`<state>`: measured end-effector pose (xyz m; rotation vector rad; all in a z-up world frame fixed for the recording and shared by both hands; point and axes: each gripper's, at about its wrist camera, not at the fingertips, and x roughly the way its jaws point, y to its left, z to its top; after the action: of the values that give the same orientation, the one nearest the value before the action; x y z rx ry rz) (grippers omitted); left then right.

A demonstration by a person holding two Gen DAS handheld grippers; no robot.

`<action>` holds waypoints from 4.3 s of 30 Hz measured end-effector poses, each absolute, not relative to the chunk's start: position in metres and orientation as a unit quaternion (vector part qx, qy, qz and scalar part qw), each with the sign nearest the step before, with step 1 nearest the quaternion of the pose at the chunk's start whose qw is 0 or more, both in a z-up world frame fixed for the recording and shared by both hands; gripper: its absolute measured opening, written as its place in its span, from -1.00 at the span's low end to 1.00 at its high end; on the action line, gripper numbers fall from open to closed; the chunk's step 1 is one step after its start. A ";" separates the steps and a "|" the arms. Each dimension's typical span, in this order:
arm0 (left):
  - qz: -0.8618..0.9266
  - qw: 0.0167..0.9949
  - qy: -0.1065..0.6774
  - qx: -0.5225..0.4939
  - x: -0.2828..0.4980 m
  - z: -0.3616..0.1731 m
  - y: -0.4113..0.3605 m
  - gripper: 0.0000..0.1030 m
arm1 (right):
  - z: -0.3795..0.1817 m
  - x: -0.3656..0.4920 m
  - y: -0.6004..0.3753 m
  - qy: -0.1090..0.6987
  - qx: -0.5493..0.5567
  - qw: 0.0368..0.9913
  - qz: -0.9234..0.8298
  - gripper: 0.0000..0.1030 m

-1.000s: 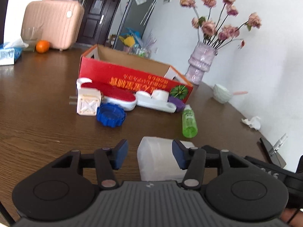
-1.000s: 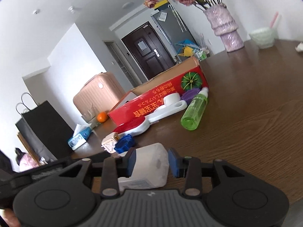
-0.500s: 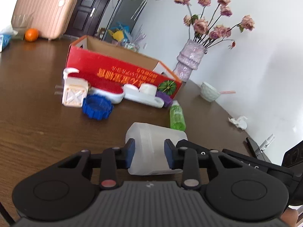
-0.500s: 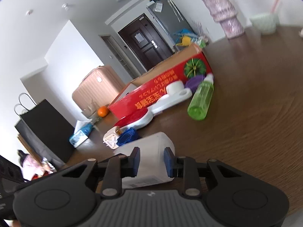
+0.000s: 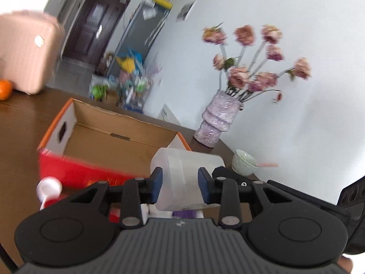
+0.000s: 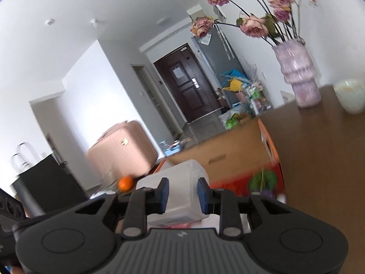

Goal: Organize rigid objects
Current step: 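Carry the white bottle over the cardboard box and open the grippers, then lift both grippers out of the box and back from the table, then grasp the blue screw cap with the right gripper while the left grasps the beige plug cube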

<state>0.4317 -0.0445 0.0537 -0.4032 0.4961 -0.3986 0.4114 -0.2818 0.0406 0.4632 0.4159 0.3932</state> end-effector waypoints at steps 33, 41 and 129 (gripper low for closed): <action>-0.100 0.931 0.351 -0.002 0.639 0.051 -0.040 0.12 | 0.030 0.685 -0.250 0.382 0.131 0.909 0.104 -0.28; -0.054 0.956 0.288 0.023 0.514 0.115 0.008 0.68 | 0.109 0.554 -0.277 0.338 -0.010 0.932 0.134 0.37; 0.002 0.956 0.294 0.023 0.362 -0.037 -0.004 1.00 | -0.033 0.382 -0.191 0.299 0.015 0.926 0.231 0.03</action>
<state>0.3617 -0.0040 -0.0369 0.0460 0.5963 0.0039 0.3820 -0.1910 -0.0328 0.0308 0.6128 0.4738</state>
